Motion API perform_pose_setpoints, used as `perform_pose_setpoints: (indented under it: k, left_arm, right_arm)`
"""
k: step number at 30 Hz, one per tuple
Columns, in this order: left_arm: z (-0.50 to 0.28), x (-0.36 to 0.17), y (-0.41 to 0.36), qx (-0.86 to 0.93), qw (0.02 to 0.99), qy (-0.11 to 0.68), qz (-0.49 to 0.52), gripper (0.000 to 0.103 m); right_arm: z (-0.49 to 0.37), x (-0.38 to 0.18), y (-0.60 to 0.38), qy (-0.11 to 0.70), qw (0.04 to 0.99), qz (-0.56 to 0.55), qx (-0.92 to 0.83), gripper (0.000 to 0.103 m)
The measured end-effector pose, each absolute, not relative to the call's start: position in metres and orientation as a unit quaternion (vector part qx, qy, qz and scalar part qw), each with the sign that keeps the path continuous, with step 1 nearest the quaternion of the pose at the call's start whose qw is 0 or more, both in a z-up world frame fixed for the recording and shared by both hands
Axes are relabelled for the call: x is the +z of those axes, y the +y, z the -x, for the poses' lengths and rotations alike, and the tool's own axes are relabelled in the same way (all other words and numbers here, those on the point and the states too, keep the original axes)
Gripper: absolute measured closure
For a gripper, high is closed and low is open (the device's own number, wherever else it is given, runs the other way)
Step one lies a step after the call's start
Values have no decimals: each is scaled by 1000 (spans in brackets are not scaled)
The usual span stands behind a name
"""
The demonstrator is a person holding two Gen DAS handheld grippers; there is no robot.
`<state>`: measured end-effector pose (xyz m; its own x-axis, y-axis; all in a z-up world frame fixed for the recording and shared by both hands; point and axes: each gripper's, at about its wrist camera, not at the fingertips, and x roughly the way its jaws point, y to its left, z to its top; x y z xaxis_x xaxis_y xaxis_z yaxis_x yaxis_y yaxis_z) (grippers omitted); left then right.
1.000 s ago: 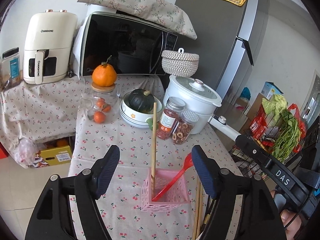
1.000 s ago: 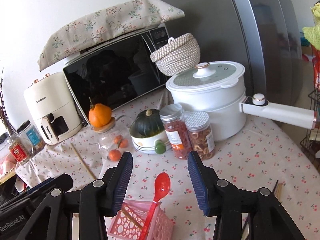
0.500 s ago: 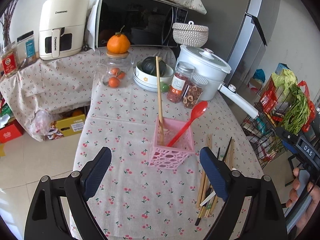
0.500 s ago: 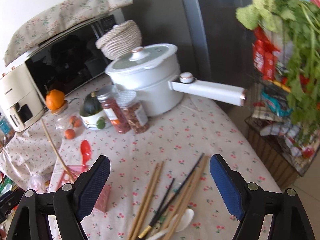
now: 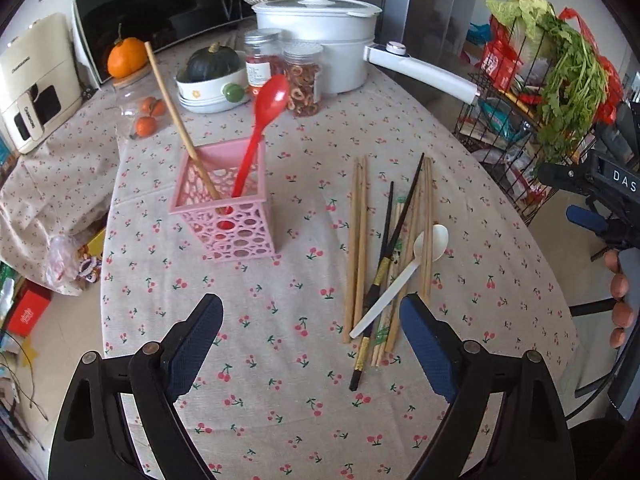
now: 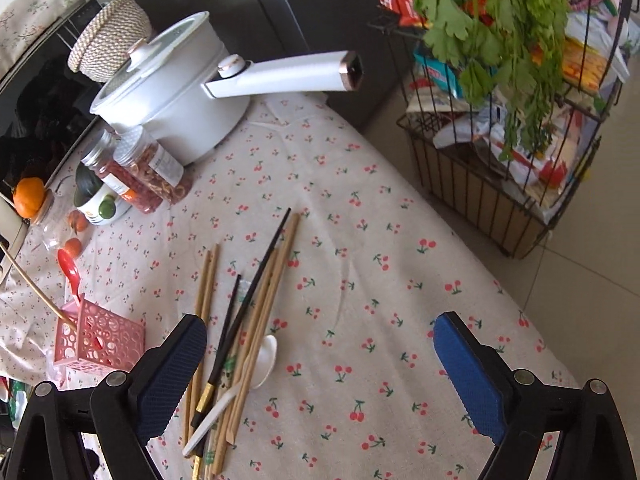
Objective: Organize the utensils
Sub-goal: 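Move both tools back down to the chopstick pile, then grasp a wooden chopstick with the left tool while the right tool grasps another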
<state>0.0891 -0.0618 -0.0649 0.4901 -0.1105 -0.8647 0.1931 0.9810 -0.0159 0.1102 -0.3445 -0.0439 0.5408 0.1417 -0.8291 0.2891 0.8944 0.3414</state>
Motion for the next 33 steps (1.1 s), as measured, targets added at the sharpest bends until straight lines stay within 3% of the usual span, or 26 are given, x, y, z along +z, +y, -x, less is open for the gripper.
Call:
perform_pose_setpoints:
  k: [7, 10, 12, 15, 25, 33]
  left_arm:
    - [-139, -95, -111, -119, 838, 532, -20, 15]
    - [-168, -114, -127, -110, 833, 541, -28, 46]
    - [-186, -122, -132, -98, 838, 535, -27, 74]
    - [-212, -131, -135, -70, 846, 528, -19, 86]
    - [-264, -162, -143, -41, 836, 546, -31, 95]
    - [-274, -167, -150, -34, 823, 562, -70, 94]
  right_arm:
    - [-119, -70, -362, 515, 822, -234, -64, 7]
    - [-126, -81, -364, 530, 812, -237, -58, 7]
    - [-133, -85, -365, 537, 808, -234, -55, 7]
    - [-143, -91, -364, 543, 806, -229, -56, 7]
    - [-172, -119, -370, 563, 789, -231, -81, 7]
    - [-182, -130, -373, 571, 784, -227, -90, 7]
